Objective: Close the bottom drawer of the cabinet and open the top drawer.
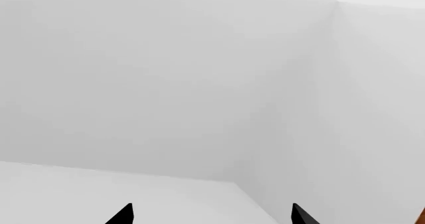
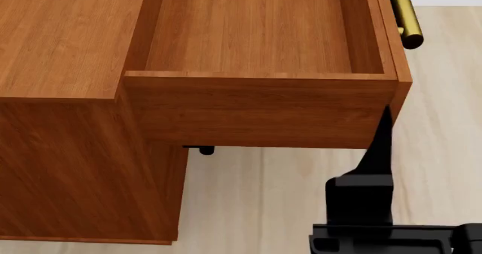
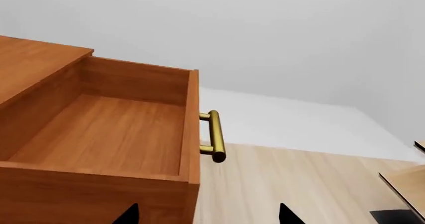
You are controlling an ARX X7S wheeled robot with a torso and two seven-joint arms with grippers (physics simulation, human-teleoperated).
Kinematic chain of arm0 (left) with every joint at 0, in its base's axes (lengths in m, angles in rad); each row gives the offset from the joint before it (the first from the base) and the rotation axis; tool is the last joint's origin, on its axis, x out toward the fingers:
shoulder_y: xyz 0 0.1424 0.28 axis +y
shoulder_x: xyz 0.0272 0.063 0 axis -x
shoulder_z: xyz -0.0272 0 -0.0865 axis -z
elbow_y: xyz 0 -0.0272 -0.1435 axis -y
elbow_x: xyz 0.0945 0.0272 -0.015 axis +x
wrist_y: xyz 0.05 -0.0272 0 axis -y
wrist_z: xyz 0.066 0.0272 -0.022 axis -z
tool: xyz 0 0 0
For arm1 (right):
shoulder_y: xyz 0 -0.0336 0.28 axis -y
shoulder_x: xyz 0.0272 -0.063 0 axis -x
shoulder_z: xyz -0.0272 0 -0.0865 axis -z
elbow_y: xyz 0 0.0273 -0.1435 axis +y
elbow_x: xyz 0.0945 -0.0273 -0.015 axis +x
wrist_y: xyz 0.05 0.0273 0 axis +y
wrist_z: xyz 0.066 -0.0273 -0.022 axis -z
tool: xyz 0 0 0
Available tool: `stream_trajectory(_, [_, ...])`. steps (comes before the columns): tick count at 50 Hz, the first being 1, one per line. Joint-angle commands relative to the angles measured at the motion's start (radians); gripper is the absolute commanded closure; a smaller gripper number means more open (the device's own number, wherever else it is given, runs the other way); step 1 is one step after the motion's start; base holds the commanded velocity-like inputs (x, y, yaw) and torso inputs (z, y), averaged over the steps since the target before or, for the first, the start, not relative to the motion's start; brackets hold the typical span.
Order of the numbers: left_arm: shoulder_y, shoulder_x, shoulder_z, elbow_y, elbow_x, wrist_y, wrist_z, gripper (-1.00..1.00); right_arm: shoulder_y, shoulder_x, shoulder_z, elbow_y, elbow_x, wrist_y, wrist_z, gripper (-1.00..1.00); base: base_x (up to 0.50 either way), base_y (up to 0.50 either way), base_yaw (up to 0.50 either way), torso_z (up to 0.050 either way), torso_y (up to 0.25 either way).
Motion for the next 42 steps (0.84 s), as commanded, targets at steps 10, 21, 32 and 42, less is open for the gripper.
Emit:
stream_trajectory(10, [0.179,-0.072,-0.090,0.308,-0.044,-0.075,-0.107,-1.00,-0.076,0.000,-0.044,-0.014,-0.096,-0.057,0.003,-1.00,0.00,0.00,0.00,0.000,0.000])
stream_trajectory(21, [0.493,-0.304,-0.358,0.784,-0.247,-0.162,-0.188,-1.00,-0.272,-0.028,0.143,-0.013,-0.109,-0.006,0.001,-1.00,0.00,0.00,0.00,0.000,0.000])
stream_trajectory(32, [1.063,-1.130,-0.266,0.787,0.044,0.164,-0.593,-1.00,-0.412,-0.095,0.315,-0.014,-0.107,0.105,0.003,-1.00,0.00,0.00,0.00,0.000,0.000])
stream_trajectory(42, [1.021,-1.212,-0.085,0.787,0.146,0.164,-0.456,-1.00,-0.556,-0.218,0.479,-0.013,-0.104,0.247,0.003,-1.00,0.00,0.00,0.00,0.000,0.000])
